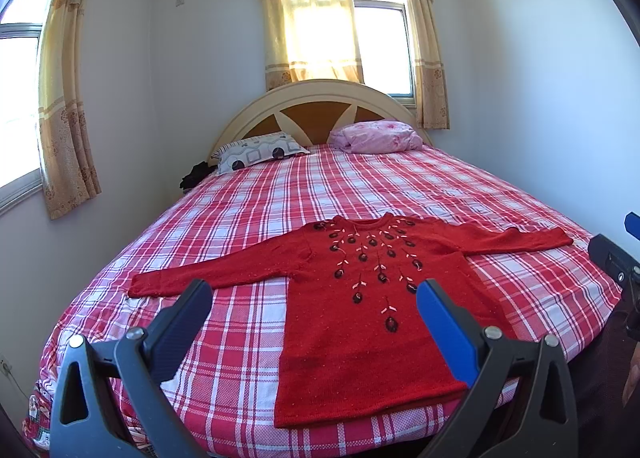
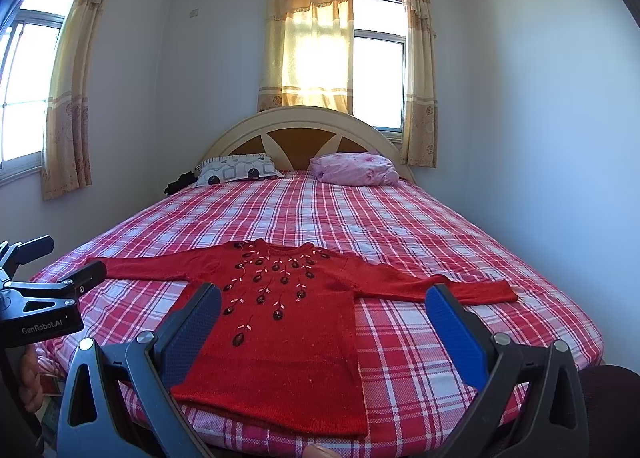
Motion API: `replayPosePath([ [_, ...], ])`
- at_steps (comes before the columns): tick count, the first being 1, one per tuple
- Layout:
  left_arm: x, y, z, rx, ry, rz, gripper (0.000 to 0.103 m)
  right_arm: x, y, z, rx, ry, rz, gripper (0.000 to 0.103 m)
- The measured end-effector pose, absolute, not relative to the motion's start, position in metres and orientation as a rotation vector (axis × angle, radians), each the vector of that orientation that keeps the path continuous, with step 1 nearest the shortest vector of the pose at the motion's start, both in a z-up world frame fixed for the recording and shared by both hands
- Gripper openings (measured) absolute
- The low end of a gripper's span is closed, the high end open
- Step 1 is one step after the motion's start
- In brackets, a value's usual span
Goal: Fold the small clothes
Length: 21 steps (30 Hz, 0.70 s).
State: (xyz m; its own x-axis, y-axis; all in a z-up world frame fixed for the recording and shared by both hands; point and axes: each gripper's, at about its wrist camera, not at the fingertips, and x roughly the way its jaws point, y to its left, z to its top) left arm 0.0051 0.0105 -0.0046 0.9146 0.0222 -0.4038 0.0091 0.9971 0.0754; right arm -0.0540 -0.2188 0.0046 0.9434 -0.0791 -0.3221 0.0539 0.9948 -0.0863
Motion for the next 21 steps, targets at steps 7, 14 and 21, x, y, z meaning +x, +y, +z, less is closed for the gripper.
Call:
replayPosePath([
  [7,0.0044,0.0103,-0.0047,0.077,0.416,0.008,0.103,-0.0520,-0.2141,0.0042,-0.079,0.335,-0.069,0.102],
  [14,0.0050,0.0110,-0.0051,0.075,0.414,0.010,0.103,-0.0528,-0.2146,0.0038,-0.079,0.334,-0.069,0.102],
  [21,0.0048,0.0108,-0.0052,0.076,0.414,0.009,0.103,-0.0527,-0.2150,0.0036,-0.080,0.334,-0.069,0.102],
])
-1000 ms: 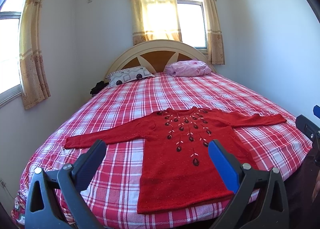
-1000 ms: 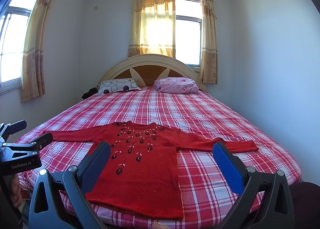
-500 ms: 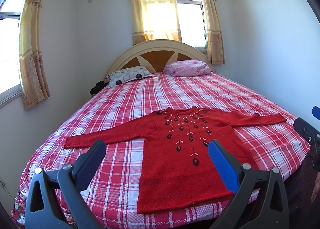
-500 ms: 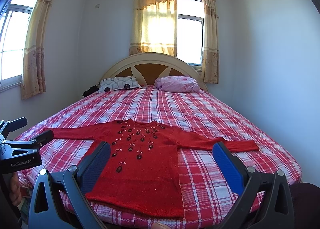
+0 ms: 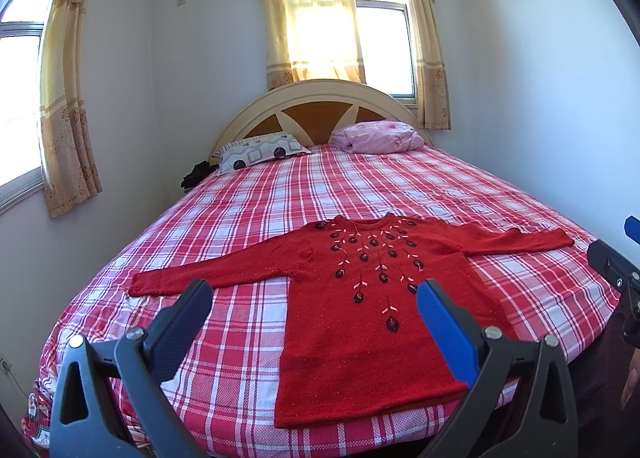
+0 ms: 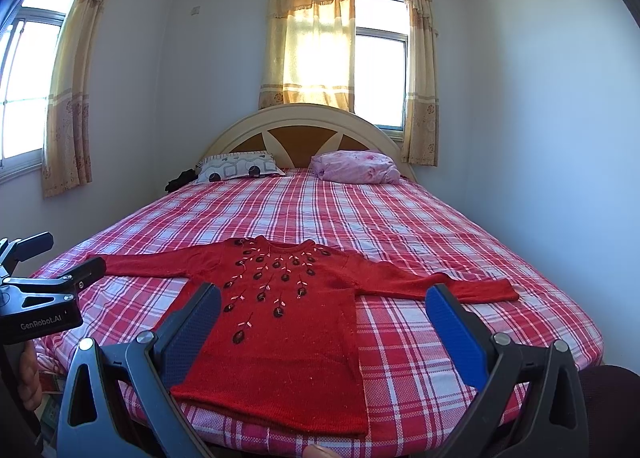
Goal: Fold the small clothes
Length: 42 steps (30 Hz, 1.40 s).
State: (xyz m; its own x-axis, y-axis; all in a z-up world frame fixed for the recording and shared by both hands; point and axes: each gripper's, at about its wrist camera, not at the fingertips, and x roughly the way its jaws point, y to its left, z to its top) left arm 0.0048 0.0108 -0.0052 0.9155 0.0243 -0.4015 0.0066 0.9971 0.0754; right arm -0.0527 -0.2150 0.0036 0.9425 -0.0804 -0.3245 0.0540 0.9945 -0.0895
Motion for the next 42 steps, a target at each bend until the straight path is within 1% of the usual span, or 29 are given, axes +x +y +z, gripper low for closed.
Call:
replayPosePath([
  [13,0.008,0.010,-0.011,0.076,0.428,0.012,0.103,-0.049,-0.216,-0.006,-0.081,0.349,-0.069,0.102],
  [20,0.030,0.007,-0.031,0.090,0.462,0.022,0.103,-0.024,-0.232,-0.033,-0.062,0.409,-0.046,0.102],
  [29,0.108,-0.003,-0.081,0.176,0.585,0.039,0.103,0.044,-0.323,-0.089,0.072,0.603,-0.137,0.102],
  [33,0.145,0.004,-0.094,0.183,0.615,0.062,0.103,0.074,-0.386,-0.107,0.171,0.673,-0.203,0.101],
  [34,0.155,0.007,-0.097,0.184,0.624,0.065,0.103,0.079,-0.395,-0.108,0.196,0.684,-0.220,0.100],
  [38,0.186,0.013,-0.112,0.194,0.647,0.092,0.103,0.101,-0.466,-0.114,0.340,0.704,-0.310,0.088],
  [42,0.215,0.017,-0.134,0.183,0.701,0.105,0.103,0.115,-0.533,-0.117,0.454,0.681,-0.425,0.079],
])
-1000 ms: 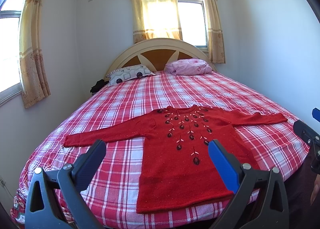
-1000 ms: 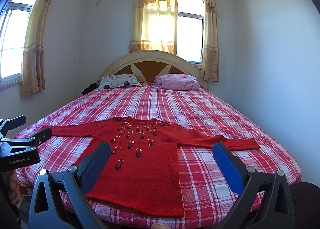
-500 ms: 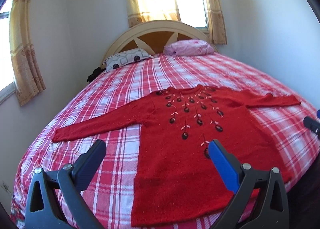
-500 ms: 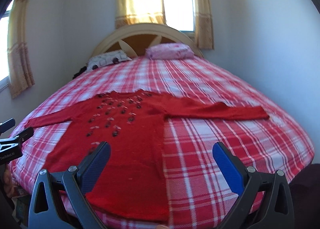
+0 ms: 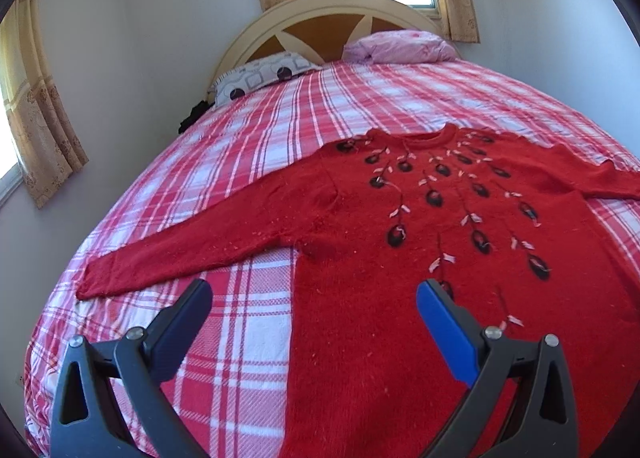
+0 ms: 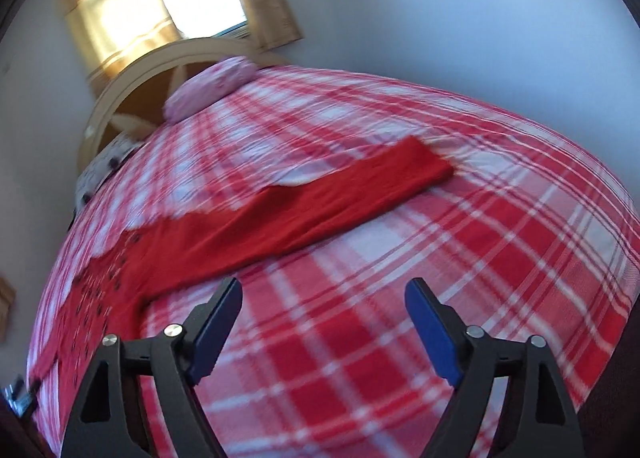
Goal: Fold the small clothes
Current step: 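Grasp the cuff of a red sweater sleeve with the right gripper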
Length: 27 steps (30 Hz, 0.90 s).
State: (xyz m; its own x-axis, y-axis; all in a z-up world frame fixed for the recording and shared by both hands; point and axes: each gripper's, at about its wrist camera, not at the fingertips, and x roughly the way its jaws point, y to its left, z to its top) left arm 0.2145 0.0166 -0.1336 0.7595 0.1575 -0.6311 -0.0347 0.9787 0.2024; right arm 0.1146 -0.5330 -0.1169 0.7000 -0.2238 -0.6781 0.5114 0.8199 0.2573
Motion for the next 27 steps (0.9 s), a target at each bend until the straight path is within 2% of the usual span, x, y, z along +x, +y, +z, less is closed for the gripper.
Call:
replayPosePath([
  [2,0.224,0.017,-0.143,0.180,0.728,0.107,0.103,0.120,-0.556,-0.120,0.496,0.678,-0.471,0.072],
  [10,0.247,0.012,-0.169,0.185,0.798,0.104,0.103,0.148,-0.619,-0.131,0.608,0.683,-0.547,0.061],
  [16,0.253,0.012,-0.178,0.186,0.832,0.098,0.103,0.173,-0.645,-0.147,0.656,0.685,-0.586,0.059],
  [18,0.254,0.012,-0.180,0.182,0.839,0.095,0.103,0.179,-0.651,-0.149,0.655,0.678,-0.595,0.052],
  [23,0.253,0.010,-0.184,0.188,0.846,0.092,0.103,0.187,-0.659,-0.152,0.669,0.683,-0.601,0.019],
  [27,0.253,0.008,-0.184,0.194,0.839,0.091,0.103,0.193,-0.650,-0.148,0.615,0.699,-0.591,0.013],
])
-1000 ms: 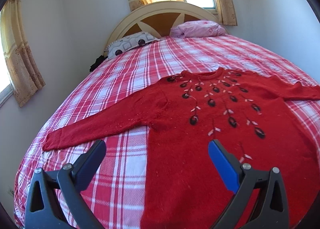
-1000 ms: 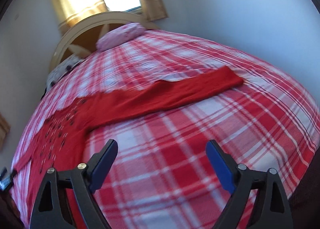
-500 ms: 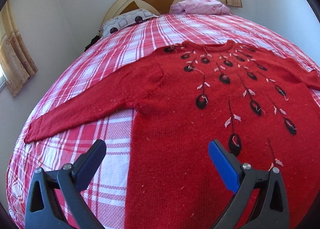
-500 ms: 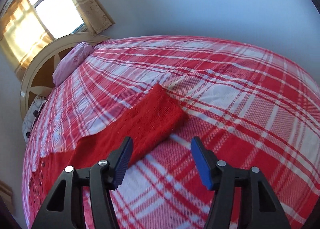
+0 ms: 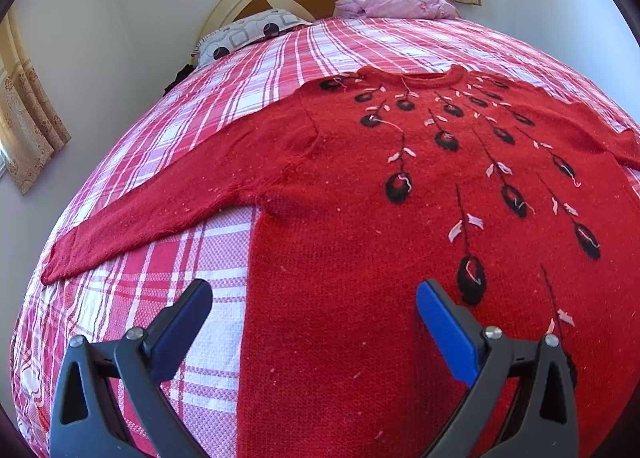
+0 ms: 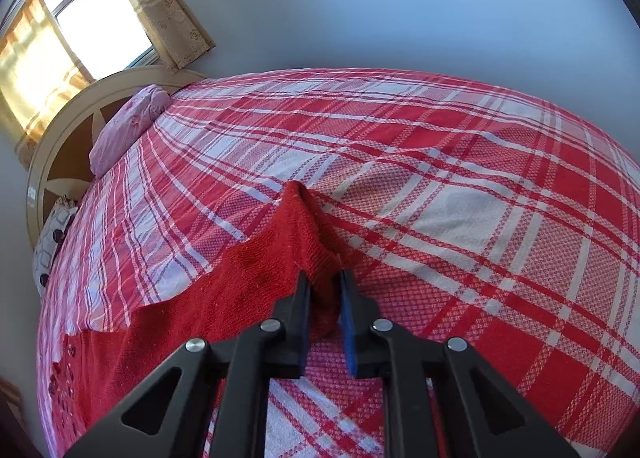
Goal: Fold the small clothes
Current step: 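Grasp the cuff of a red sweater sleeve with the right gripper, then carry the sleeve across the sweater body and open the right gripper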
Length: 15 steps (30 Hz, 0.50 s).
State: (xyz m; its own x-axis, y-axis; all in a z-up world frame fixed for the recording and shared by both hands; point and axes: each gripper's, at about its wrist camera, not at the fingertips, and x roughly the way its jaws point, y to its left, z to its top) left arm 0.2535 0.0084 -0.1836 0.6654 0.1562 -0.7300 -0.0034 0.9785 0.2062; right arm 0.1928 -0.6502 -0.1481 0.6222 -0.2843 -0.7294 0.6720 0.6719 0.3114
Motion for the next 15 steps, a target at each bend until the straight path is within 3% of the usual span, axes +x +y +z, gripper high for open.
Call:
replayPosePath([
  [15,0.251,0.010,-0.183,0.168,0.838,0.061,0.103,0.242,-0.559,-0.114,0.405,0.697,-0.410,0.010],
])
